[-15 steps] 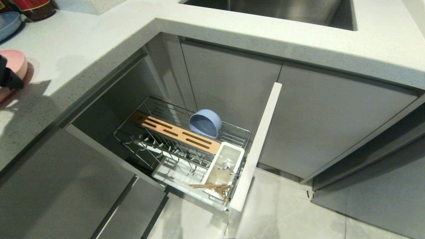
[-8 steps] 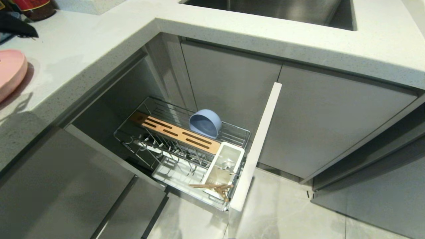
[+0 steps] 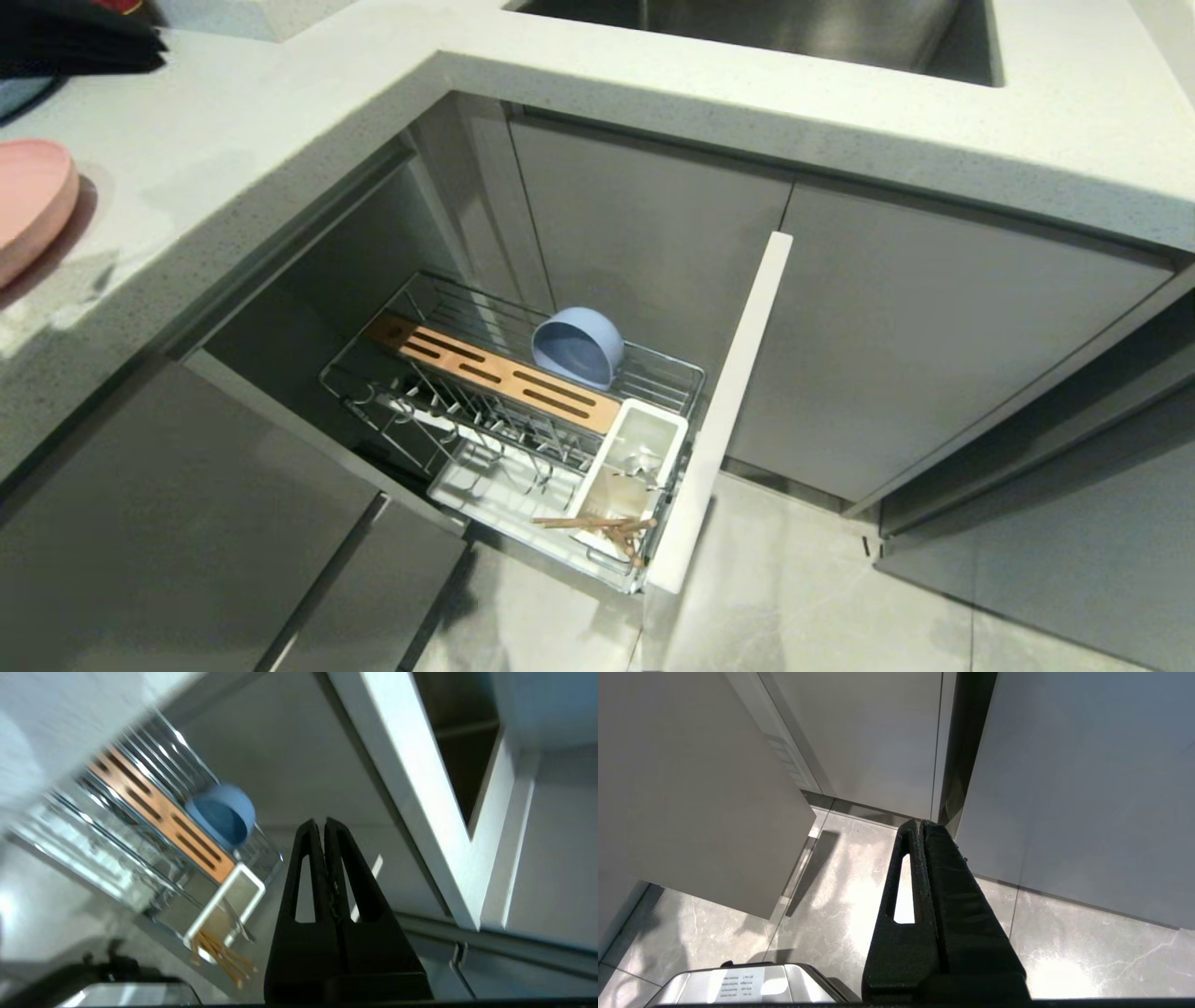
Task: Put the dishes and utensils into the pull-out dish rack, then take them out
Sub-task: Take the bowl out of the cupboard
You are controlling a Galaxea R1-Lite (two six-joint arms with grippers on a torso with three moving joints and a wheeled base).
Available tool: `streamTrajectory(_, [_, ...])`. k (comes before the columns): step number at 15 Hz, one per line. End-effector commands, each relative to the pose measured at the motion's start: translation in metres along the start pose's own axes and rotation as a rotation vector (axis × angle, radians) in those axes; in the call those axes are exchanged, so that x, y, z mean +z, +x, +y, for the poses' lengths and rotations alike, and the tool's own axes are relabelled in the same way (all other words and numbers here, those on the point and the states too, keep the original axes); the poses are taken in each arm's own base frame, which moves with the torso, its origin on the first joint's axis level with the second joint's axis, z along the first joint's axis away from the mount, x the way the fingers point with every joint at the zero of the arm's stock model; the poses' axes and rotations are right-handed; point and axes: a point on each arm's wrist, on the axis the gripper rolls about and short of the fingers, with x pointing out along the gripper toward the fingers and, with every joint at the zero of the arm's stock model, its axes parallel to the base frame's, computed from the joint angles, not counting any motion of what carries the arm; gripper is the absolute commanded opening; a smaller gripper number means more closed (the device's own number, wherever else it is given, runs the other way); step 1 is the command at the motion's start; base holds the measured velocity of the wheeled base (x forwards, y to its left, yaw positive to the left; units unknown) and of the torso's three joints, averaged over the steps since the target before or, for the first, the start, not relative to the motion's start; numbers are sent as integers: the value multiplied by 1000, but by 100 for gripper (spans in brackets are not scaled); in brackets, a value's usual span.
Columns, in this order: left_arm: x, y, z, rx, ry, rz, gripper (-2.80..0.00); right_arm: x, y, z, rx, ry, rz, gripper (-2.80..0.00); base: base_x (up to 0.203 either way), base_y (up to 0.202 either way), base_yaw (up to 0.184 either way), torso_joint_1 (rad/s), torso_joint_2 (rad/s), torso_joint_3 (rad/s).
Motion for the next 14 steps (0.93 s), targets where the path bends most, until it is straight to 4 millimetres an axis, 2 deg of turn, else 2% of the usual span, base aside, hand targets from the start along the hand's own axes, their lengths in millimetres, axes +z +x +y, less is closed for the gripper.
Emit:
streamTrajectory(1, [-20,45,1,47,-7,104,-280,0,0,0,0,1,-5,-280,0,0,0,0,0,0])
streamTrajectory(3, [-32,69,6,68,-7,133,-280,0,0,0,0,1,-5,-280,0,0,0,0,0,0])
streamTrajectory(5, [-50,103,14,92,1,162,-280,0,0,0,0,1,-5,-280,0,0,0,0,0,0])
streamTrajectory(11, [-91,180,29,169,17,223,-280,0,0,0,0,1,-5,-280,0,0,0,0,0,0])
streamTrajectory(14, [-121,211,26,163,36,278,-280,0,0,0,0,1,-5,-280,0,0,0,0,0,0])
